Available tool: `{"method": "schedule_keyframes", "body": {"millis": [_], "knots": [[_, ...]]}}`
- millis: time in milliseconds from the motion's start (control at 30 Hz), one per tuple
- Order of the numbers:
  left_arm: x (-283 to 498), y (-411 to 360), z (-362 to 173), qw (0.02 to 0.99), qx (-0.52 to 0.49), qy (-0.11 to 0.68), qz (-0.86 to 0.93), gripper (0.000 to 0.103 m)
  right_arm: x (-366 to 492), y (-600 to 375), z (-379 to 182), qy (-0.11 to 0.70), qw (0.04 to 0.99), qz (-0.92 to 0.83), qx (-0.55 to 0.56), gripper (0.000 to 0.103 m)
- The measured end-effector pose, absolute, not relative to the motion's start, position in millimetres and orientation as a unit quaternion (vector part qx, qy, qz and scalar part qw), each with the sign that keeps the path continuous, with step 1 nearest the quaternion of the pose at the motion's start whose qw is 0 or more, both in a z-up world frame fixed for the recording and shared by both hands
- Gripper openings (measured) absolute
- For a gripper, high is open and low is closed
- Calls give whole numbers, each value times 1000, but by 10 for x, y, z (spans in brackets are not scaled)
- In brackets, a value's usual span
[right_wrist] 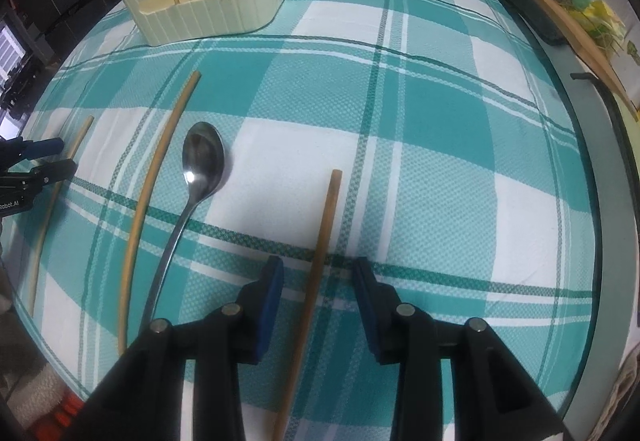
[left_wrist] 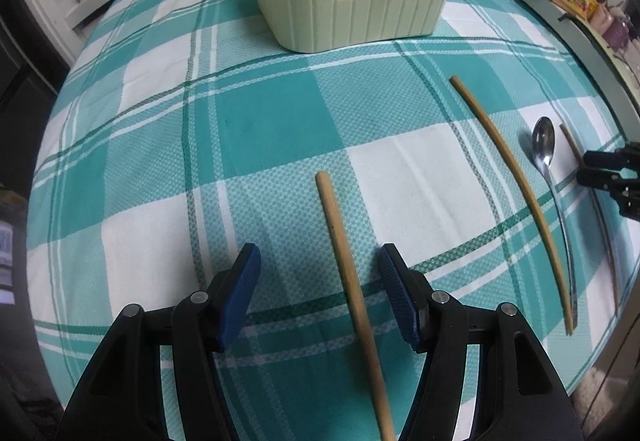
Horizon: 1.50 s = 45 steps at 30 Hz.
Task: Organize utensils
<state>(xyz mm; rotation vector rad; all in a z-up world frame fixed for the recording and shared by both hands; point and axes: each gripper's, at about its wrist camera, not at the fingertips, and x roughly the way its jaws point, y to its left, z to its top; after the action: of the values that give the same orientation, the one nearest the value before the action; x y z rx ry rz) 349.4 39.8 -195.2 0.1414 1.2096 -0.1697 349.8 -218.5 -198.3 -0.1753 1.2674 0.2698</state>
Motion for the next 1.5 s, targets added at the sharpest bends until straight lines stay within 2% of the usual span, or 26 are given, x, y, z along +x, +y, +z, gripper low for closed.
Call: {"method": "schedule_keyframes", "body": {"millis": [67, 100, 133, 200, 233, 467, 700, 900, 1233, 1500], "knots": [[3531, 345, -1939, 813, 72, 571, -87, 48, 3581, -2172, -1982, 592, 792, 127, -82, 35], [3546, 318, -1933, 812, 74, 572, -93, 38, 3618, -2164, -1984, 593, 791, 127, -82, 33], [3558, 292, -1926, 811, 76, 571, -97, 33, 3653, -2156, -1984, 592, 792, 124, -84, 27], [3566, 243, -1917, 813, 81, 569, -97, 9, 3711, -2155, -1979, 588, 796, 117, -85, 13], [3563, 217, -1913, 815, 84, 566, -94, 8, 3735, -2164, -1978, 586, 798, 113, -84, 8], [3398, 235, -1643, 845, 67, 524, -84, 5, 3685, -2303, -1866, 555, 824, 107, -28, 6], [3006, 409, -796, 892, 11, 438, -115, 5, 3319, -2463, -1106, 461, 875, 143, 26, 6], [2655, 524, -268, 917, -26, 374, -133, 5, 2895, -2432, -450, 358, 916, 175, 31, 6], [2552, 598, 131, 935, -58, 320, -143, 5, 2598, -2304, 4, 249, 952, 174, 25, 6], [2688, 722, 455, 942, -67, 300, -138, 5, 2671, -2221, 283, 221, 960, 172, 14, 6]]}}
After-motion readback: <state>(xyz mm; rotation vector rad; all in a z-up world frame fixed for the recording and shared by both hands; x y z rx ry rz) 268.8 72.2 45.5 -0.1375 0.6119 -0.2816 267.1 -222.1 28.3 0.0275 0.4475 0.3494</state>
